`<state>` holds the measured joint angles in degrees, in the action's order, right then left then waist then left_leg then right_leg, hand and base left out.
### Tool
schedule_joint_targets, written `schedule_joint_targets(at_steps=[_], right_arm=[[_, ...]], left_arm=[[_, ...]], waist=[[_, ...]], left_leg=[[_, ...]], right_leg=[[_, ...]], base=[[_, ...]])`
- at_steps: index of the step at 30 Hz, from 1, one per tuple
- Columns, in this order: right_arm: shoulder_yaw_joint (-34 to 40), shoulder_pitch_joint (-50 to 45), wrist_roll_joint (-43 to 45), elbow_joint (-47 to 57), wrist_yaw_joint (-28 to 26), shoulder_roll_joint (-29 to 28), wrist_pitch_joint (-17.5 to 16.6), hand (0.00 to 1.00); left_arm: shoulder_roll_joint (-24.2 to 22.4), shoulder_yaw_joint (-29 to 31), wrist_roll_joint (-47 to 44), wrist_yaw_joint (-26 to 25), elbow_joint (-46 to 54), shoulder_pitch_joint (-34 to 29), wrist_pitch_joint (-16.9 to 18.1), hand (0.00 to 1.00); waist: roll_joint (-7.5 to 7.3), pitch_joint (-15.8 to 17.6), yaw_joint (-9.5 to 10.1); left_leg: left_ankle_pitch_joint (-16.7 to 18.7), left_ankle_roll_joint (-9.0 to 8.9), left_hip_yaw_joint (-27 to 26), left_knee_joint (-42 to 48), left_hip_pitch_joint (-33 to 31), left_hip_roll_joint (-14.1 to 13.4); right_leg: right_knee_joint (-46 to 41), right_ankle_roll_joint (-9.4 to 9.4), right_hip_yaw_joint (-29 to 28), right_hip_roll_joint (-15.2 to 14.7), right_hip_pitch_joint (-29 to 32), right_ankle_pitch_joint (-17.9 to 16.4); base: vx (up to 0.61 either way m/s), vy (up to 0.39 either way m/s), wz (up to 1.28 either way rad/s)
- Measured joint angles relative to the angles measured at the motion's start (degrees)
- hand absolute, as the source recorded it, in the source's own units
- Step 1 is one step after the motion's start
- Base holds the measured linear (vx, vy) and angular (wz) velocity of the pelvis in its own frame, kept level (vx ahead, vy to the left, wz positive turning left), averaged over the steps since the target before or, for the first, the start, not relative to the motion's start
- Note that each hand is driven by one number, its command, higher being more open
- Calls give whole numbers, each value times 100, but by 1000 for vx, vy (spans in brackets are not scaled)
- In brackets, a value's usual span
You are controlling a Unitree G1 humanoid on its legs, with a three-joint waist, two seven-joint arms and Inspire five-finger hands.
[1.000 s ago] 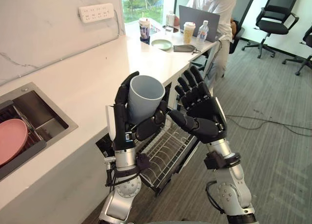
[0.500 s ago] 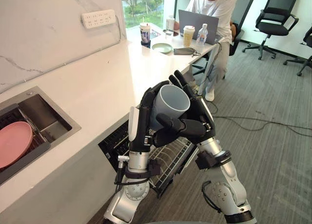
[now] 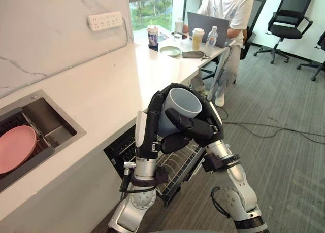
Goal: Walk over to the sink, pick up the cup, carry it to the dishwasher, place the cup inside the dishwasher, then close the dishwasher door
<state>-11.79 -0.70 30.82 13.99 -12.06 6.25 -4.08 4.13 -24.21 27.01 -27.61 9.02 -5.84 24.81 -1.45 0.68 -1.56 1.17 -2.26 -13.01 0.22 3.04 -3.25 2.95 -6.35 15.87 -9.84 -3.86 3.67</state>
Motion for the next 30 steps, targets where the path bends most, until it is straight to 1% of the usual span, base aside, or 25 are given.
schedule_joint_targets(at_steps=[5,6,13,19,23,30], right_arm=[[-4,3,-14,0,50,-1,-2,0],[-11,3,-37,0,69,-3,-2,0],[-36,2,-73,0,263,-30,1,0],[7,-11,-38,-5,447,-111,1,0],[28,-50,218,-53,547,-277,-1,0],[39,-123,633,-204,596,-503,-9,0]], left_arm=[[0,0,-7,-28,0,0,-16,0],[0,0,-9,-41,0,0,-27,100],[-3,9,-178,-49,20,0,-135,100],[-73,115,-341,-126,30,-1,-143,100],[-75,136,-342,-136,30,-5,-143,100],[-79,186,-341,-137,28,-89,-143,100]], waist=[[-3,-13,0],[-4,-18,0],[-6,-25,2],[-6,-25,3],[-7,-25,2],[-7,-25,5]], left_leg=[[-39,11,21,-43,22,17],[-47,12,22,-56,29,19],[-134,6,60,-204,77,33],[-175,7,101,-268,94,36],[-265,2,141,-418,133,46],[-290,0,147,-482,159,48]], right_leg=[[0,-1,19,-11,1,-1],[0,-1,20,-12,1,-1],[9,-2,65,-10,-6,-2],[19,-4,111,-6,-24,-3],[24,-8,161,0,-28,-6],[41,-15,172,5,-38,-10]], base=[[-36,-7,2],[-31,-8,0],[-7,-6,2],[-14,-13,3],[-27,-19,6],[0,0,0]])
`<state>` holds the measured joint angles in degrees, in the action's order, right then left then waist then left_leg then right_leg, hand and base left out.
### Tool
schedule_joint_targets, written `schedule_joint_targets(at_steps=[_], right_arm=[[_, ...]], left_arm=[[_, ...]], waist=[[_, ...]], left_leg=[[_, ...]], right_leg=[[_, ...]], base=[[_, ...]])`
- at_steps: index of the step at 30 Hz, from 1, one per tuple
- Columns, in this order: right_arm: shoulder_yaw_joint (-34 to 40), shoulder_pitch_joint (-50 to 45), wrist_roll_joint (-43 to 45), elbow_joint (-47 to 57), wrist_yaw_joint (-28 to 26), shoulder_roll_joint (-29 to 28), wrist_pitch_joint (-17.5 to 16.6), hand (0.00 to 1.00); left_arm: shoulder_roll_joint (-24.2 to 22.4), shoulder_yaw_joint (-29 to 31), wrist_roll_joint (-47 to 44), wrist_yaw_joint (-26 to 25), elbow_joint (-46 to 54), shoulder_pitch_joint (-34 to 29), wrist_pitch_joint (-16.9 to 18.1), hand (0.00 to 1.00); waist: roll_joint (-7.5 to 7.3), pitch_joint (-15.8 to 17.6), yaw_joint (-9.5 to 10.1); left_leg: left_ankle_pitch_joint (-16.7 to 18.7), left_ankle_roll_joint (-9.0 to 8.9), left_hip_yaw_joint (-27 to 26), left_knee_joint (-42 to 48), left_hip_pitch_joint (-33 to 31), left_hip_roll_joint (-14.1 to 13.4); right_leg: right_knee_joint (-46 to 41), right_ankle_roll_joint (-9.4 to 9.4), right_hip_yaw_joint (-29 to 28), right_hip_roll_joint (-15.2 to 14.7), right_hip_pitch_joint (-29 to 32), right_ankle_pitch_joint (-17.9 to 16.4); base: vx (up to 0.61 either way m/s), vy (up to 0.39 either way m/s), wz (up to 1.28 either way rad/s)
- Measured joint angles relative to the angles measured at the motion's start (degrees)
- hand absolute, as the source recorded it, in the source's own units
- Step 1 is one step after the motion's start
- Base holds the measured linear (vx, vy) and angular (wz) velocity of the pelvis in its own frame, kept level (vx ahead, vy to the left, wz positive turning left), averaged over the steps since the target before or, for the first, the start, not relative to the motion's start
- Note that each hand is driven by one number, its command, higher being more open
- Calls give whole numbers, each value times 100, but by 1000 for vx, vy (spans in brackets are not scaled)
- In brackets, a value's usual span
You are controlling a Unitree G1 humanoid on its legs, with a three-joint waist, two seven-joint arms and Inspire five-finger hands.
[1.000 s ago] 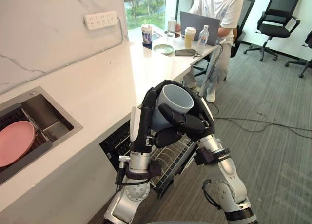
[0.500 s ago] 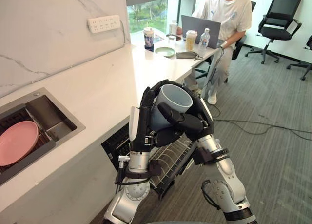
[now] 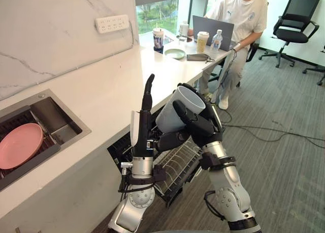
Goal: Walk over to the sink, pick up the cup, carry it to the dishwasher, place the cup inside the dishwasher, then close the dishwasher door
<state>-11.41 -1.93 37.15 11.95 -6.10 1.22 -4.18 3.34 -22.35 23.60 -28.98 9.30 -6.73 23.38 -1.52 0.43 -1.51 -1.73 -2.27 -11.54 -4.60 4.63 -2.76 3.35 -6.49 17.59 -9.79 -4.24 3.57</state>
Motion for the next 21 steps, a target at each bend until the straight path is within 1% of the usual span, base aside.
schedule_joint_targets(at_steps=[5,8,11,14,15,16,17,19,20,21], right_arm=[[70,-6,366,-139,45,-78,-24,0],[330,-9,567,-236,140,-201,-35,0],[749,-84,663,-238,265,-241,-93,0],[1348,-169,727,-237,420,-219,-305,0],[1452,-173,772,-237,444,-209,-340,0],[1621,-176,815,-237,490,-190,-435,0],[1690,-177,831,-237,507,-178,-483,0],[1837,-177,832,-237,536,-129,-550,0],[1877,-177,832,-237,536,-112,-558,0],[1893,-177,832,-238,535,-103,-558,0]], left_arm=[[0,61,-3,34,-29,-76,3,100],[-3,94,-142,75,-44,-129,47,100],[-22,381,-493,251,-44,-236,124,100],[-26,948,-744,470,-44,-433,234,100],[-18,1004,-826,552,-44,-478,290,100],[-11,1072,-986,833,-44,-569,430,100],[-1,1071,-1063,988,-44,-610,491,100],[24,1034,-1215,1609,-44,-731,652,100],[69,954,-1346,1884,-44,-755,667,100],[90,927,-1392,2013,-45,-769,670,100]], waist=[[-1,1,1],[-2,2,3],[-3,2,15],[-5,5,19],[-5,5,22],[-6,6,29],[-8,8,30],[-9,9,33],[-10,9,32],[-10,10,30]], left_leg=[[-8,1,35,-21,0,6],[-9,1,81,-22,0,7],[-9,1,111,-23,-3,9],[-8,-1,148,-24,-26,12],[-8,-1,156,-24,-33,14],[-8,-1,172,-24,-58,18],[-8,-1,181,-24,-70,21],[-9,-1,214,-23,-91,27],[-9,-1,228,-22,-104,28],[-9,-1,235,-22,-110,28]], right_leg=[[12,-11,38,0,-21,-7],[21,-20,91,-1,-66,-13],[36,-27,128,-3,-89,-19],[52,-44,171,-5,-87,-33],[54,-47,180,-6,-85,-36],[61,-48,199,-9,-83,-36],[65,-48,208,-11,-78,-36],[72,-50,242,-14,-77,-36],[77,-50,258,-14,-77,-36],[80,-50,267,-14,-77,-36]], base=[[1,-8,3],[-7,-18,8],[-23,-17,6],[-12,-18,6],[3,-14,8],[10,-8,6],[16,-9,7],[14,-11,7],[8,-11,7],[0,-12,5]])
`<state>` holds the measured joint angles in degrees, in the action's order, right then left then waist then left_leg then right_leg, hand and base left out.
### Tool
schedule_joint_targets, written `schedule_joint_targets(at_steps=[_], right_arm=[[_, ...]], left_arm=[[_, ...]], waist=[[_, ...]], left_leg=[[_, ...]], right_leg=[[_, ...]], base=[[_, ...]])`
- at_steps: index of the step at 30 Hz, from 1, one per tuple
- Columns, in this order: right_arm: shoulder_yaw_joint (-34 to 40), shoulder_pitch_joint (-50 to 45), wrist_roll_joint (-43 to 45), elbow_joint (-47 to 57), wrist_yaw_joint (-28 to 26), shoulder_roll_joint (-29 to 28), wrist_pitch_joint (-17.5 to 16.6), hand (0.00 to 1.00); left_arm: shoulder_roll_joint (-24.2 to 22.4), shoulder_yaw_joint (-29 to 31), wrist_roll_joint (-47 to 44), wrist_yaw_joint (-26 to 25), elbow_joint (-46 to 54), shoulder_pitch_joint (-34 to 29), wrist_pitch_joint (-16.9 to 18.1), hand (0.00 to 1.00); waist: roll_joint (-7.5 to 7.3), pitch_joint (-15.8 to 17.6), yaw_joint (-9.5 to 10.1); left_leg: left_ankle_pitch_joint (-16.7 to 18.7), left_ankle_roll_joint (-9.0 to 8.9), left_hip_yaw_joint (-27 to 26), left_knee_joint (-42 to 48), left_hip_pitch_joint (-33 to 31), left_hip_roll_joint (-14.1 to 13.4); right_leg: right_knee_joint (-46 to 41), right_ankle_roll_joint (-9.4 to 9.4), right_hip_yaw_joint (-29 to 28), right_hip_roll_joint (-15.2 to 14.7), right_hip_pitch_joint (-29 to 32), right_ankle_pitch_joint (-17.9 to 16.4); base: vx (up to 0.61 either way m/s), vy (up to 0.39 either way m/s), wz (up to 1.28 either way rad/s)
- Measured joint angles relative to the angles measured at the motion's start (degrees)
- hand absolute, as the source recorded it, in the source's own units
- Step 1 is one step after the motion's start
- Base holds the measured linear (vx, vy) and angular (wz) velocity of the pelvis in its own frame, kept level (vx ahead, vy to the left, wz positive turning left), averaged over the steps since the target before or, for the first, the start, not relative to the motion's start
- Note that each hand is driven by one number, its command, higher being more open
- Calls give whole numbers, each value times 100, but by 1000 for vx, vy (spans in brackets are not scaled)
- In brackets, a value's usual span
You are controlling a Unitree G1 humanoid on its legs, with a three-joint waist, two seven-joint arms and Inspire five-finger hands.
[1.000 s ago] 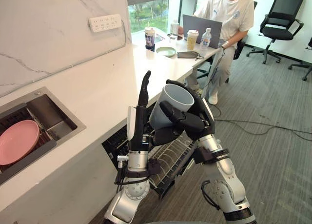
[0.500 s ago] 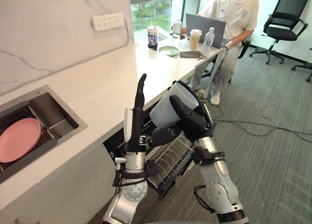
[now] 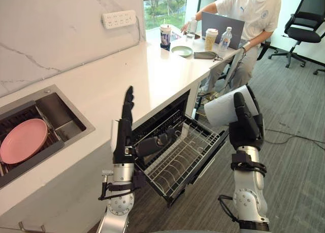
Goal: Walk over to the sink, pick up the cup, carry it to the dishwasher, place the cup inside the dishwasher, then close the dishwasher door
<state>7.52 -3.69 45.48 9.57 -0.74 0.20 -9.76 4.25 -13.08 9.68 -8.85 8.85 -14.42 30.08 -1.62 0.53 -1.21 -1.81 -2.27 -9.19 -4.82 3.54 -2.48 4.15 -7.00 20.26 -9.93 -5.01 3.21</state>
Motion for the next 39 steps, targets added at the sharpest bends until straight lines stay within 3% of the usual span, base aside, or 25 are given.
schedule_joint_targets(at_steps=[3,12,20,25,28,35,39], right_arm=[[50,0,-4,-21,-13,73,0,0],[289,22,-119,-359,-277,221,80,0],[329,36,-861,-605,-535,565,333,0],[328,30,-1483,-796,-755,725,642,0],[324,24,-1698,-954,-937,803,774,0],[287,9,-2104,-1820,-1242,874,1249,0],[56,-24,-2323,-2417,-1394,991,1442,0]], left_arm=[[60,-76,-308,418,-99,-92,-2,100],[218,324,-429,667,-979,-658,-251,100],[246,617,-801,952,-1652,-876,-612,100],[169,1066,-1078,909,-2430,-956,-747,100],[160,1261,-1077,823,-2856,-961,-749,100],[165,1411,-1045,593,-4028,-964,-805,100],[114,1840,-1071,421,-4586,-936,-840,100]], waist=[[-2,4,0],[-3,69,35],[0,217,56],[4,261,73],[13,266,183],[76,309,271],[105,343,370]], left_leg=[[0,0,27,3,-19,0],[0,2,118,5,-77,25],[18,21,243,80,-167,60],[20,24,379,122,-207,83],[19,25,408,123,-217,92],[8,40,560,131,-283,155],[2,46,753,148,-303,180]], right_leg=[[3,0,26,-1,-2,0],[16,-31,125,-21,-10,-22],[34,-43,261,-51,-37,-31],[46,-65,408,-65,-96,-53],[58,-73,441,-70,-100,-61],[59,-116,595,-119,-121,-92],[62,-156,797,-119,-220,-134]], base=[[-13,-12,5],[-11,-8,6],[1,-3,8],[-12,-4,14],[-7,-1,7],[9,7,11],[10,-9,23]])
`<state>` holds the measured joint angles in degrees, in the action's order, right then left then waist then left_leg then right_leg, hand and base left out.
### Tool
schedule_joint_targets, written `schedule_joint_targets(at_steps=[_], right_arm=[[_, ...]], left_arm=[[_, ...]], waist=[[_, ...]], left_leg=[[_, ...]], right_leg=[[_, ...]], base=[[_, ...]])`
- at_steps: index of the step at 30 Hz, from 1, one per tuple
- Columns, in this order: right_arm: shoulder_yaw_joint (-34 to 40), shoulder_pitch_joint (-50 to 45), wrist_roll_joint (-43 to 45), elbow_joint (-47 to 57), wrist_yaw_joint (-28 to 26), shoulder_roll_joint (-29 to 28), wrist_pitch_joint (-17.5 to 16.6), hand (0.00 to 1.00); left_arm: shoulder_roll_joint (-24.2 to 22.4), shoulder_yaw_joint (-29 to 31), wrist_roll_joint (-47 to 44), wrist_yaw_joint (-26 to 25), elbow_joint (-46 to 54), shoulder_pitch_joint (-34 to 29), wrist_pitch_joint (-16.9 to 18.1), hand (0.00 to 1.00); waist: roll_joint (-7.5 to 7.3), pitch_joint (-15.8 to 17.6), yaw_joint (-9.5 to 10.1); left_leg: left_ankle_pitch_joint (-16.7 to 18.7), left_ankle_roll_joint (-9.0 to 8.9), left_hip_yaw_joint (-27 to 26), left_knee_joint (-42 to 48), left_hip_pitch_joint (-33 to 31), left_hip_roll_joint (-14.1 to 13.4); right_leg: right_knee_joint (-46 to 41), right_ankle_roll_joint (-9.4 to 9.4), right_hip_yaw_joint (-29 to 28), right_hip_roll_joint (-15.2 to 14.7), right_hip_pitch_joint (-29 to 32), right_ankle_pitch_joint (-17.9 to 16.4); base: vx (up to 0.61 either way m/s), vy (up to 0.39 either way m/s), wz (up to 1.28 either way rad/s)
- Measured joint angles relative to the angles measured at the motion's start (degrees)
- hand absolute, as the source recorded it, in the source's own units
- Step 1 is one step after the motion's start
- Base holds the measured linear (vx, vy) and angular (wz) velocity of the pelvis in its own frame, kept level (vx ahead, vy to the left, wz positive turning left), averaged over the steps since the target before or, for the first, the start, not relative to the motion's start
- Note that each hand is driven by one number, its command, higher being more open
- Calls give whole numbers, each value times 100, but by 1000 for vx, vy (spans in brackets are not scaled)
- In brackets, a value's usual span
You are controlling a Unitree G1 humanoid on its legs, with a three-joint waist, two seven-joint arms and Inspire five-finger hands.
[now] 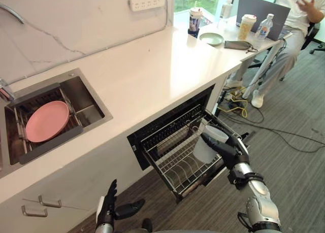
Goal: Walk over to the sink, pick up the cup, carry it to the dishwasher, place the cup inside the dishwasher, then close the dishwasher door
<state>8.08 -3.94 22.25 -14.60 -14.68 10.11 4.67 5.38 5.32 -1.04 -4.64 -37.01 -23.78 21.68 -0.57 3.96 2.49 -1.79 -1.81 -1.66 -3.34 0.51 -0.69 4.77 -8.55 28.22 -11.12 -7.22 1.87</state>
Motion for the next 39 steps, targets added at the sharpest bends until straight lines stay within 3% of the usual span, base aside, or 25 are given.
schedule_joint_targets(at_steps=[5,10,17,25,32,35,39], right_arm=[[-398,71,-262,-645,22,42,28,0],[-456,597,-345,-1376,419,55,26,0],[-631,1675,-355,-2576,489,489,31,0],[-643,2784,-643,-3924,613,816,106,0],[-699,3338,-945,-4257,545,974,110,0],[-750,3396,-1028,-4264,537,1020,126,0],[-854,3554,-1130,-4309,577,1017,230,0]], left_arm=[[-210,744,-473,-118,-604,129,-14,100],[-235,853,-220,-281,-864,112,-26,100],[-239,933,-211,-271,-1046,74,7,100],[-138,933,-115,-216,-1059,310,50,100],[31,910,-132,-136,-1052,468,99,100],[63,849,-134,-123,-1052,555,98,100],[45,713,-183,-89,-932,578,60,100]], waist=[[-4,128,250],[-34,307,599],[-58,472,817],[-123,1040,1202],[-177,1365,1444],[-220,1406,1608],[-242,1419,1689]], left_leg=[[-63,21,366,80,-244,86],[-169,48,678,83,-392,170],[-275,58,1000,84,-577,259],[-310,53,1308,229,-824,325],[-336,56,1517,330,-1022,379],[-359,51,1542,298,-1053,369],[-383,34,1544,257,-1117,298]], right_leg=[[0,-16,357,-22,-14,-21],[-1,-20,652,-47,-51,-23],[-3,-33,976,-55,-54,-33],[-27,-15,1266,-38,-45,-42],[-101,27,1439,-44,24,-65],[-157,75,1464,-47,51,-94],[-256,115,1470,-42,147,-121]], base=[[-10,-5,36],[-12,10,35],[-5,23,25],[1,28,22],[-3,31,16],[-5,33,6],[0,5,1]])
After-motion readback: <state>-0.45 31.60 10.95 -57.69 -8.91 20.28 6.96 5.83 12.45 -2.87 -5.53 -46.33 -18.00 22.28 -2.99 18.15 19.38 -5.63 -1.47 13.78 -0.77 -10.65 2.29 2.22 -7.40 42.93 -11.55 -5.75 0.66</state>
